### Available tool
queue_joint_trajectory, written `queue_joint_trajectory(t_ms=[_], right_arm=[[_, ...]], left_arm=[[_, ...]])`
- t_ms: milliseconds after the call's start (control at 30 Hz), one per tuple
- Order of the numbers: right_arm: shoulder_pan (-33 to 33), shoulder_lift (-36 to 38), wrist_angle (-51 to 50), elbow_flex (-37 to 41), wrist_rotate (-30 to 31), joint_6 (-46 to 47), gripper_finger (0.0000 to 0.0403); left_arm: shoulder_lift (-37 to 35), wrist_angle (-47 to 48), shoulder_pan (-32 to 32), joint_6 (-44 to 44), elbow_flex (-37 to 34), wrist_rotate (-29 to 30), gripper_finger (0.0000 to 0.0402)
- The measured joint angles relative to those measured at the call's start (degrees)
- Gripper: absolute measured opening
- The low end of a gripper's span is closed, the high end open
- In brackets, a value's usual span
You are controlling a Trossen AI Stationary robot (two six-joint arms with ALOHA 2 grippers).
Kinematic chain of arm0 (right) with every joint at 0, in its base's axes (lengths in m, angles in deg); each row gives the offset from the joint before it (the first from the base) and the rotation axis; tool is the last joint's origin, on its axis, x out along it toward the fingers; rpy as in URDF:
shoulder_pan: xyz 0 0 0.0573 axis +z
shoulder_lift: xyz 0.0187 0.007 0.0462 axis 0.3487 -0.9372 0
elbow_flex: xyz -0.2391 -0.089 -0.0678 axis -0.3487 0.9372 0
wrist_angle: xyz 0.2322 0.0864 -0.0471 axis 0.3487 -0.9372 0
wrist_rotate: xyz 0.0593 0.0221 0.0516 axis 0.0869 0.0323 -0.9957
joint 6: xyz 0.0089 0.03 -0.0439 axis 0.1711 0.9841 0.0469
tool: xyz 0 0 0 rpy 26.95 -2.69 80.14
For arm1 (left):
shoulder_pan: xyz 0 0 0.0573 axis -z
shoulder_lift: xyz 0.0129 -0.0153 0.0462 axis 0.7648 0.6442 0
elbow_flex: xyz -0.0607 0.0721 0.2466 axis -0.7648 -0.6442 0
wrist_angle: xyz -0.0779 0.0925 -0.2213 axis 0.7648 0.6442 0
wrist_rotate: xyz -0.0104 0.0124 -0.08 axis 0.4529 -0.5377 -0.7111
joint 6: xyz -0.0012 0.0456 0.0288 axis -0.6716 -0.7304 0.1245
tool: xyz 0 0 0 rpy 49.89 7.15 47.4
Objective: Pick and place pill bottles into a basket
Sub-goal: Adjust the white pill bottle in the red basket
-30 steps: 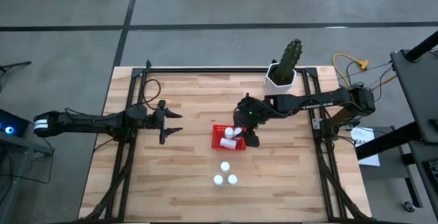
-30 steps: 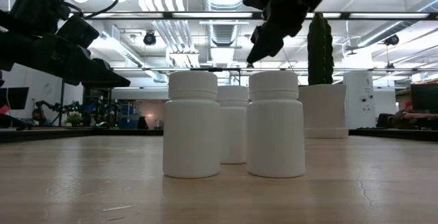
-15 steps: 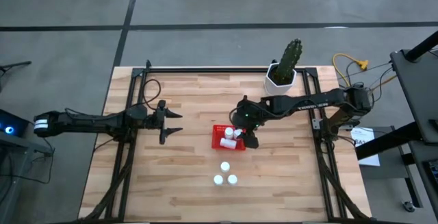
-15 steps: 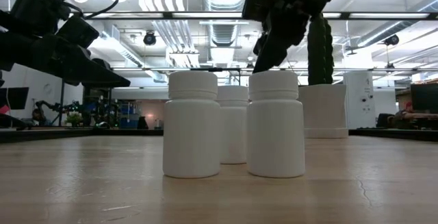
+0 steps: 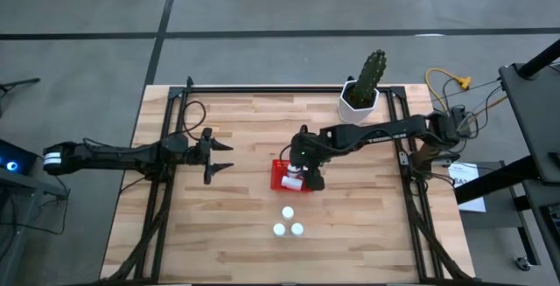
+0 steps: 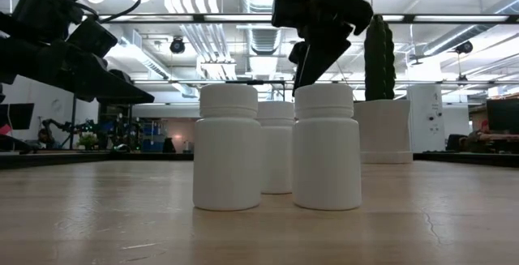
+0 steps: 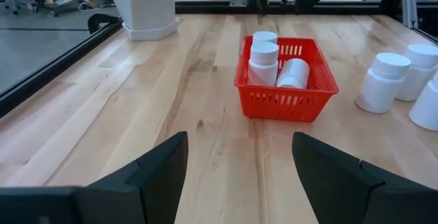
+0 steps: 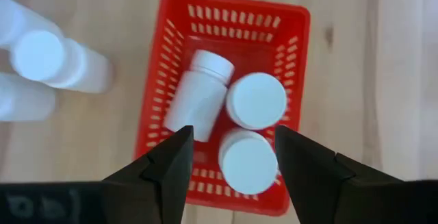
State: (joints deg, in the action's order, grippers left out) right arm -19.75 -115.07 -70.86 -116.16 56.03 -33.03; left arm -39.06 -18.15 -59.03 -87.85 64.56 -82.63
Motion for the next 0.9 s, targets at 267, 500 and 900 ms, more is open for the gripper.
queue_joint_trajectory(t_ms=[267, 500, 900], right_arm=[[2.3, -3.6, -0.9, -2.6, 1.7, -1.1, 0.0194], [2.4, -4.7, -1.2, -2.5, 1.9, -0.1, 0.0194], [3.3, -6.7, -1.2, -2.7, 1.6, 1.3, 0.0194]], left_arm=[[0.0, 0.0, 0.0, 0.0, 0.0, 0.0, 0.0244], [1.0, 0.2, 0.0, 0.0, 0.0, 0.0, 0.0244], [3.0, -0.5, 0.0, 0.0, 0.0, 0.0, 0.0244]])
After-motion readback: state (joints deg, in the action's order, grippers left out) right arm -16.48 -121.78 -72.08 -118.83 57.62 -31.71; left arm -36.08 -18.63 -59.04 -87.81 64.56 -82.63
